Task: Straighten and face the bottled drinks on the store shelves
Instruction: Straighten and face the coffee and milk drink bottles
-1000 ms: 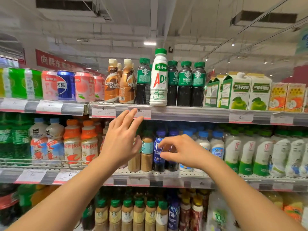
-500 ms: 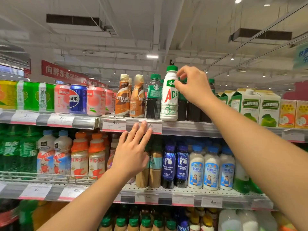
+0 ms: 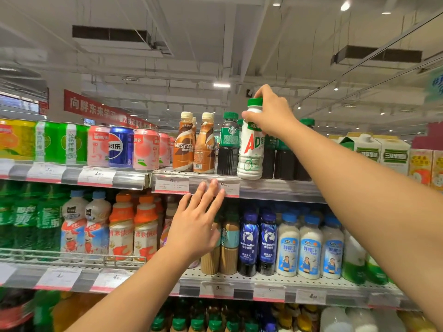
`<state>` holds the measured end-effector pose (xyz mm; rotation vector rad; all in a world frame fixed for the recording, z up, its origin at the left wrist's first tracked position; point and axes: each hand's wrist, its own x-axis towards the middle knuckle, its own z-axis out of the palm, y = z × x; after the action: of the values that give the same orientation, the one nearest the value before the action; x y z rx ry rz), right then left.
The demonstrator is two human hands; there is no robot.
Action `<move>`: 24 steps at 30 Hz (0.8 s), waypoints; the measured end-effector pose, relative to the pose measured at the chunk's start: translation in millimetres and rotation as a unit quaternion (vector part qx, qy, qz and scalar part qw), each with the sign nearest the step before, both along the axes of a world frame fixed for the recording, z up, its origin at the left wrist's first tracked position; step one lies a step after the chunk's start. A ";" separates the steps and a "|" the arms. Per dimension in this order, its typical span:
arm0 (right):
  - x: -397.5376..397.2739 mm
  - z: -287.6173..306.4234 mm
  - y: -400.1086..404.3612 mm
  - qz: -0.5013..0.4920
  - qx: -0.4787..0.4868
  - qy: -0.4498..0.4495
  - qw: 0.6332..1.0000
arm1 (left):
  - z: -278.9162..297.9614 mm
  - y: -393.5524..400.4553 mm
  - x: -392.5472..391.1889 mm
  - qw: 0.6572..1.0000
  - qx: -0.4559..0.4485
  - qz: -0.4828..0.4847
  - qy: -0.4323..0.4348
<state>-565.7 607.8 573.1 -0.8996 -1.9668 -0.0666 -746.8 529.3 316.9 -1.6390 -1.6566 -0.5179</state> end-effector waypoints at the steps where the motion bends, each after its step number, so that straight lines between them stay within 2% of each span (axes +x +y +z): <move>1: 1.8 -0.4 -2.4 0.005 0.006 0.010 1.000 | -0.2 0.0 0.2 1.000 0.002 0.000 -0.001; 6: 15.9 -11.6 -20.2 0.042 0.011 0.047 0.998 | 0.8 -1.6 4.8 1.000 -0.004 0.005 -0.011; 11: 35.0 -37.7 -45.4 0.080 0.060 0.083 0.992 | 13.5 -13.1 15.2 0.999 -0.042 0.019 -0.028; 15: 50.9 -64.6 -59.8 0.111 0.084 0.098 0.985 | 13.6 -36.9 30.1 0.998 -0.009 -0.001 -0.068; 20: 66.1 -111.1 -65.2 0.164 0.018 0.103 0.981 | -24.9 -72.7 42.3 0.990 -0.017 -0.011 -0.139; 24: 69.9 -159.1 -72.8 0.204 -0.030 0.082 0.975 | -65.5 -103.8 47.8 0.984 -0.043 0.025 -0.174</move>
<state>-495.7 535.0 414.1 -0.5041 -1.9673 0.2958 -699.0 425.5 251.4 -1.6317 -1.9922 -0.7494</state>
